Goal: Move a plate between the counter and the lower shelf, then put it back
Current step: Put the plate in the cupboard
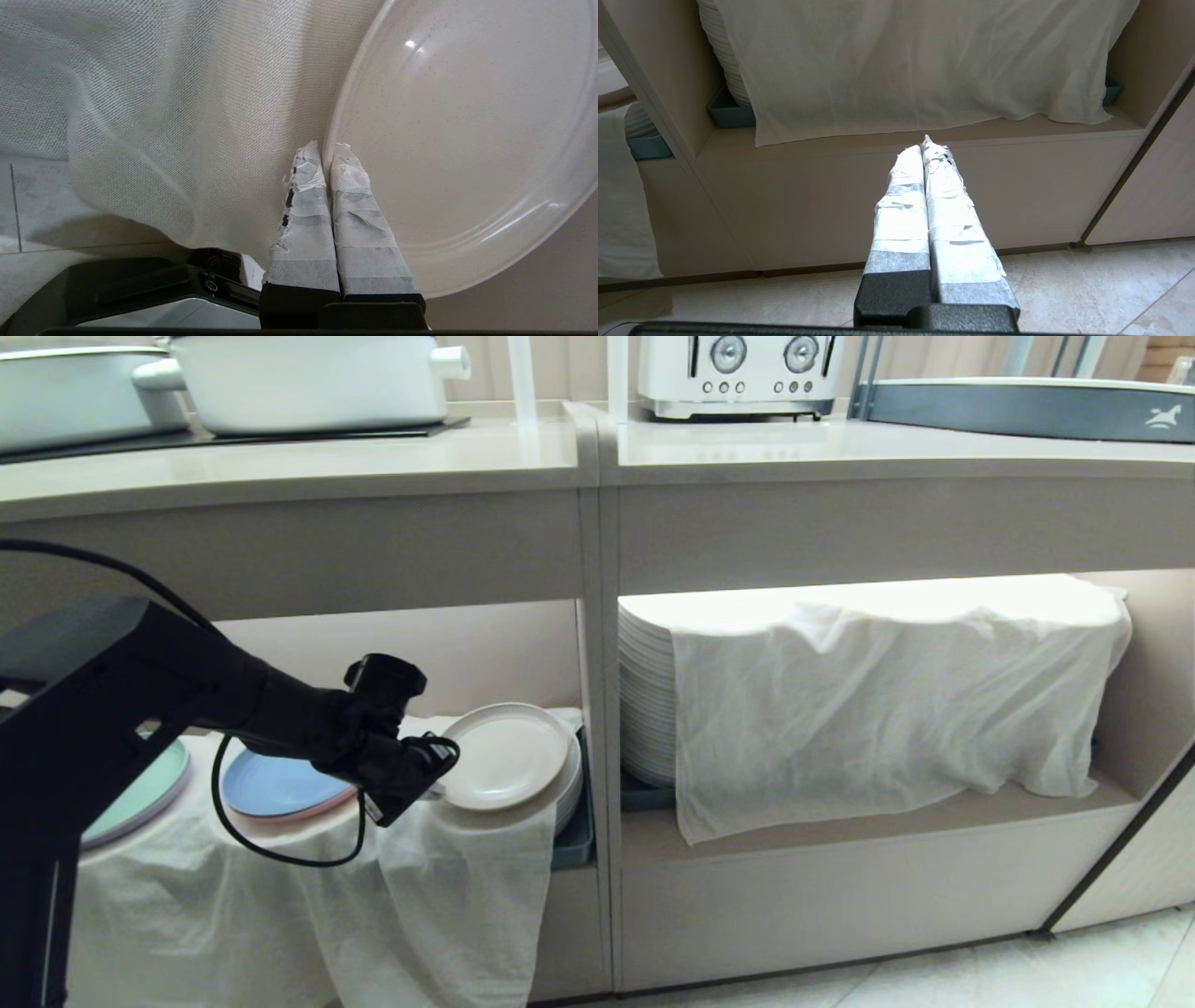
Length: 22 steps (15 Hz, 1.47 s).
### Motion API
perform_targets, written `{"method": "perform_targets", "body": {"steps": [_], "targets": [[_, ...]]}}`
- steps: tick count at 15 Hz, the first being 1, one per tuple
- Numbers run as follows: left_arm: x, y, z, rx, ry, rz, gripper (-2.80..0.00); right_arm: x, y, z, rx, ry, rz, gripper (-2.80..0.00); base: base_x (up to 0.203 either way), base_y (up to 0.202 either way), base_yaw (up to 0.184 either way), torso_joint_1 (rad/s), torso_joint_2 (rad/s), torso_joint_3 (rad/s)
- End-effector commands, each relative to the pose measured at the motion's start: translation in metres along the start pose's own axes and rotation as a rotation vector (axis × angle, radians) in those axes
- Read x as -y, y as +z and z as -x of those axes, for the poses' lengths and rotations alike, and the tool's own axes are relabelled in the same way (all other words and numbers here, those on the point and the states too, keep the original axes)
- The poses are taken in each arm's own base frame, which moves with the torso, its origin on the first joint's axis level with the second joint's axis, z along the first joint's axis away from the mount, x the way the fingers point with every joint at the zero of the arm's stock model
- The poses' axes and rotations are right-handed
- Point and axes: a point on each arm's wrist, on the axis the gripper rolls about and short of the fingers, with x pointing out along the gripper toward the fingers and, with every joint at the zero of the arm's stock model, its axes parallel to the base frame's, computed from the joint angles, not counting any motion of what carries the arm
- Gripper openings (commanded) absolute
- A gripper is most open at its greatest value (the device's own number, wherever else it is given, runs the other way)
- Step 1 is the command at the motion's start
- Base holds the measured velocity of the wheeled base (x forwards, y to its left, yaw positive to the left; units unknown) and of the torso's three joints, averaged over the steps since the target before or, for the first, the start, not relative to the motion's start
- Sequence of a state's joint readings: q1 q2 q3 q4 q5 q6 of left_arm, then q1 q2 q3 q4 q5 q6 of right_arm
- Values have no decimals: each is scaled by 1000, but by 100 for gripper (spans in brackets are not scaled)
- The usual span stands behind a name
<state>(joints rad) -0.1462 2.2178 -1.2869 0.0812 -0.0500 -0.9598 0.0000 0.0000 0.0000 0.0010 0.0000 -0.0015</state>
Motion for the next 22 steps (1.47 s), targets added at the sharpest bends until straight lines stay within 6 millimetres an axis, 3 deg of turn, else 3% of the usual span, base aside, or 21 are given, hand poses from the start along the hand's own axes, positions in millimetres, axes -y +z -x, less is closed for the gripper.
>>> {"method": "perform_targets", "body": {"steps": [1, 21, 22], "targets": [[1, 0, -3, -2, 0, 4, -280, 0, 0, 0, 0, 0, 0, -280, 0, 0, 0, 0, 0, 0], [1, -6, -2, -30, 26, -4, -280, 0, 0, 0, 0, 0, 0, -280, 0, 0, 0, 0, 0, 0], [1, -5, -3, -29, 24, -3, 0, 0, 0, 0, 0, 0, 0, -280, 0, 0, 0, 0, 0, 0]]}}
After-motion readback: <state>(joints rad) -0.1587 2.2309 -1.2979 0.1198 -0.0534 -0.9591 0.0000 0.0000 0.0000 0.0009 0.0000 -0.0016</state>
